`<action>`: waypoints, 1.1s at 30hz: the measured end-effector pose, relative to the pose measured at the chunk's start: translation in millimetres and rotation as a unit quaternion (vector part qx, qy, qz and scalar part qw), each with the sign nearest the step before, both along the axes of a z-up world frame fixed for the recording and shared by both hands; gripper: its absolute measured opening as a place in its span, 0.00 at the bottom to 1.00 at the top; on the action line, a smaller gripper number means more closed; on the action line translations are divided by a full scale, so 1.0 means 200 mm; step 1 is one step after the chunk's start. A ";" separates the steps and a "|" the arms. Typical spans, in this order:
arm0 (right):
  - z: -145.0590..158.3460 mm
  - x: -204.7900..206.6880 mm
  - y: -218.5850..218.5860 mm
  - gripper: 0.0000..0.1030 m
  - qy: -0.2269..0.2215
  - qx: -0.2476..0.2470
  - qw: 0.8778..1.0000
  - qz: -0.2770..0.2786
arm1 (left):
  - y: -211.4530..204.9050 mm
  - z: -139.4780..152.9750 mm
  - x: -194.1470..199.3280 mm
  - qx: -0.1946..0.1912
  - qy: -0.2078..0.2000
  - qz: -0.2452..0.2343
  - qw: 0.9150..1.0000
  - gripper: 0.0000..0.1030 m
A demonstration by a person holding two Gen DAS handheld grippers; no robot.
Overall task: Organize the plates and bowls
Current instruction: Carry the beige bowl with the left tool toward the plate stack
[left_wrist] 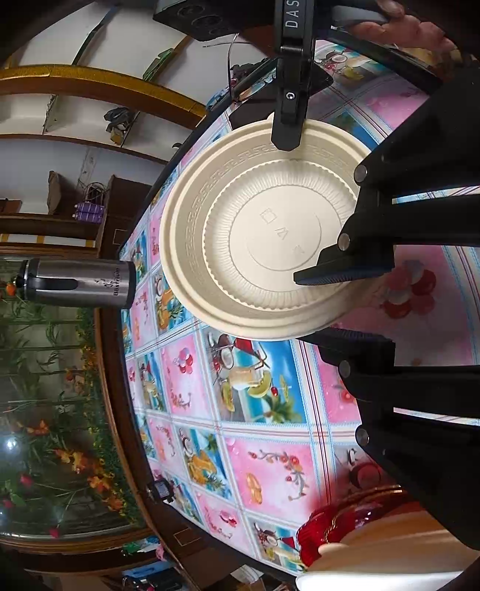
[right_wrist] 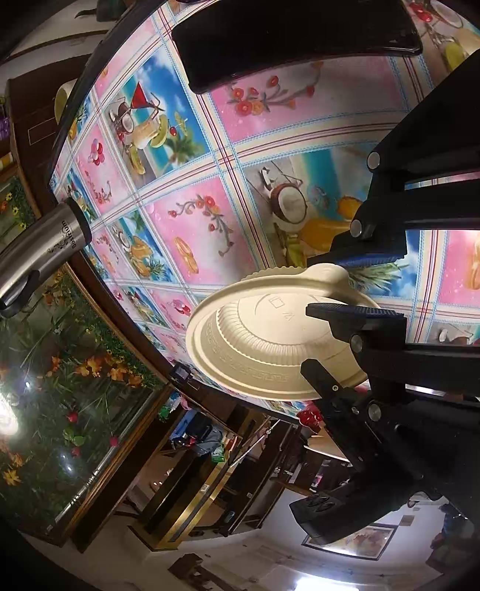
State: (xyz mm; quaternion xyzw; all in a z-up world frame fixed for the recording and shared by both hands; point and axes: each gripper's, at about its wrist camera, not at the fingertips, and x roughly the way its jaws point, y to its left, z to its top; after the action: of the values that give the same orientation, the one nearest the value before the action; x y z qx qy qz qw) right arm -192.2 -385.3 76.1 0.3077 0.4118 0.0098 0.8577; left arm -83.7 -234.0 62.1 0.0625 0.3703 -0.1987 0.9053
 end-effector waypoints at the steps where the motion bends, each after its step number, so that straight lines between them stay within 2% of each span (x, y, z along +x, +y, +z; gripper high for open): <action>1: 0.00 0.00 0.01 0.18 -0.001 -0.001 1.000 0.000 | 0.01 0.00 0.00 0.000 -0.002 0.001 1.000 0.19; 16: 0.08 0.03 0.13 0.18 -0.014 -0.015 1.000 0.019 | 0.14 0.11 -0.06 -0.012 -0.034 0.016 0.999 0.19; 33: 0.32 0.14 0.38 0.18 -0.046 -0.027 0.996 0.074 | 0.43 0.36 -0.20 -0.043 -0.091 0.051 0.994 0.19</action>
State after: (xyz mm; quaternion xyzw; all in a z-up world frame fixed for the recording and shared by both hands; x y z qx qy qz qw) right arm -164.3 -309.9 139.9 0.2526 0.3933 0.0762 0.8808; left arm -123.8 -148.0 134.1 0.0224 0.2803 -0.1611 0.9460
